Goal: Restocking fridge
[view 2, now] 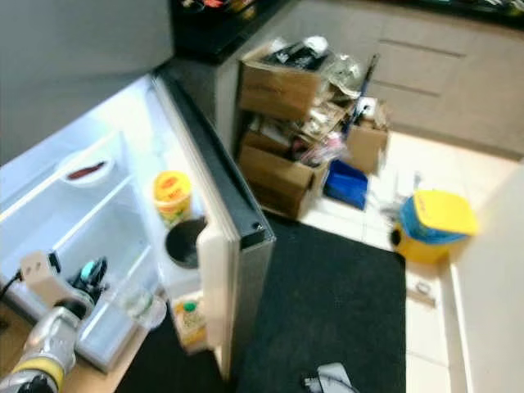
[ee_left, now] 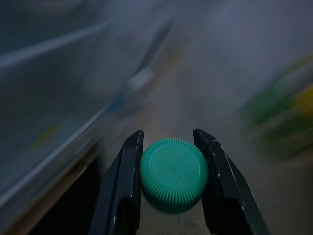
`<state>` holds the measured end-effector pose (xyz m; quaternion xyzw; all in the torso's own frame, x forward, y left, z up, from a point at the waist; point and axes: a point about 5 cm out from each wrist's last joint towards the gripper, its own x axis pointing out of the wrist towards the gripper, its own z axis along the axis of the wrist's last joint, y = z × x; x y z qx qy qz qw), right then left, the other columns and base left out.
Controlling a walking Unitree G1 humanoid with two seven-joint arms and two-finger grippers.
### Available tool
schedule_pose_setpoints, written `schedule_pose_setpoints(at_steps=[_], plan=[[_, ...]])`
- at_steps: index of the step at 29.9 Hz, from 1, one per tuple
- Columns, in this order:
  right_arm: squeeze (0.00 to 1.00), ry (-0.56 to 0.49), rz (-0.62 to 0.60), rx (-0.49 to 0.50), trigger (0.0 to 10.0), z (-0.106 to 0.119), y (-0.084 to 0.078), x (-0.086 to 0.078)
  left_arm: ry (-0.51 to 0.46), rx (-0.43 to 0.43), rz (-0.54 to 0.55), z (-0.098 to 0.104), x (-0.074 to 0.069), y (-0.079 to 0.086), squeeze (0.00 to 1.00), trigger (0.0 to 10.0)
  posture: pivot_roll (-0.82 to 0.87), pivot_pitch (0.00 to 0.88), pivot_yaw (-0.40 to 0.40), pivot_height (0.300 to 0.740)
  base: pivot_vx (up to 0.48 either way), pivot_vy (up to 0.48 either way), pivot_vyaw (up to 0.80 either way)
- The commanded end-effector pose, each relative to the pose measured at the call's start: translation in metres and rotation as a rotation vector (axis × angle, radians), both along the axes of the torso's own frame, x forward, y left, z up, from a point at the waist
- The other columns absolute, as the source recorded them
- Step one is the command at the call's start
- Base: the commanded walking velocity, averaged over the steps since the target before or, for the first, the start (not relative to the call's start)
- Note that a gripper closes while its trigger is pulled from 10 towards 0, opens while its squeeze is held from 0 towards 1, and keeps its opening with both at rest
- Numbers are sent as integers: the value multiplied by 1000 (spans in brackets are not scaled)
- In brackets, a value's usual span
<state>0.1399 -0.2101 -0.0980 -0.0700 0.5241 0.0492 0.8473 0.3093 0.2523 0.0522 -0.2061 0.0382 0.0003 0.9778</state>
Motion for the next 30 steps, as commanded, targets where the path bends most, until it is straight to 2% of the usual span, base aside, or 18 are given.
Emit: schedule_pose_setpoints(at_steps=[1, 8, 12, 14, 15, 18, 19, 20, 21, 23, 24, 26, 27, 30], plan=[[0, 14, -1, 4, 10000, -2, 2, -5, 47, 15, -15, -14, -11, -2, 0, 10000, -40, 56, -20, 740, 0, 0, -800], [0, 10, -3, 5, 10000, -2, 2, -5, -21, 43, -111, -4, -1, -19, 0, 10000, -39, 57, -19, 740, 0, 0, -798], [0, 6, -8, 5, 10000, -2, 2, -5, -61, 46, -176, 2, 4, -30, 0, 10000, -38, 58, -19, 740, 0, 0, 0], [0, -1, -8, 4, 10000, -2, 2, -4, -110, 64, -288, 9, 10, -47, 0, 10000, -39, 59, -17, 740, 0, 0, 0], [0, -1, -8, 4, 10000, -2, 2, -4, -110, 64, -288, 9, 10, -47, 0, 10000, -39, 59, -17, 740, 0, 0, 0], [0, -3, -9, 5, 10000, -1, 3, -3, -149, 73, -384, 14, 12, -61, 0, 10000, -40, 60, -17, 740, 0, 0, 0], [0, -3, -9, 5, 10000, -1, 3, -3, -149, 73, -384, 14, 12, -61, 0, 10000, -40, 60, -17, 740, 0, 0, 0], [0, -3, -9, 6, 10000, -2, 3, -3, -172, 68, -440, 16, 13, -70, 0, 10000, -40, 60, -17, 740, 0, 0, 0], [0, -3, -9, 6, 10000, -2, 3, -3, -172, 68, -440, 16, 13, -70, 0, 10000, -40, 60, -17, 740, 0, 0, 0], [0, -2, -9, 6, 10000, -2, 3, -4, -226, 31, -569, 21, 12, -95, 0, 10000, -39, 61, -16, 740, 0, 0, 0], [0, -2, -9, 6, 10000, -2, 3, -4, -226, 31, -569, 21, 12, -95, 0, 10000, -39, 61, -16, 740, 0, 0, 0], [0, -3, -10, 6, 10000, -2, 4, -4, -272, -14, -682, 25, 9, -117, 0, 10000, -39, 61, -16, 740, 0, 0, 0], [0, -3, -10, 7, 10000, -2, 4, -4, -283, -25, -712, 27, 8, -123, 0, 10000, -40, 61, -15, 740, 0, 0, 0], [0, -3, -10, 7, 10000, -2, 4, -4, -260, -11, -721, 22, 7, -124, 0, 10000, -41, 61, -13, 740, 0, 0, 0]])
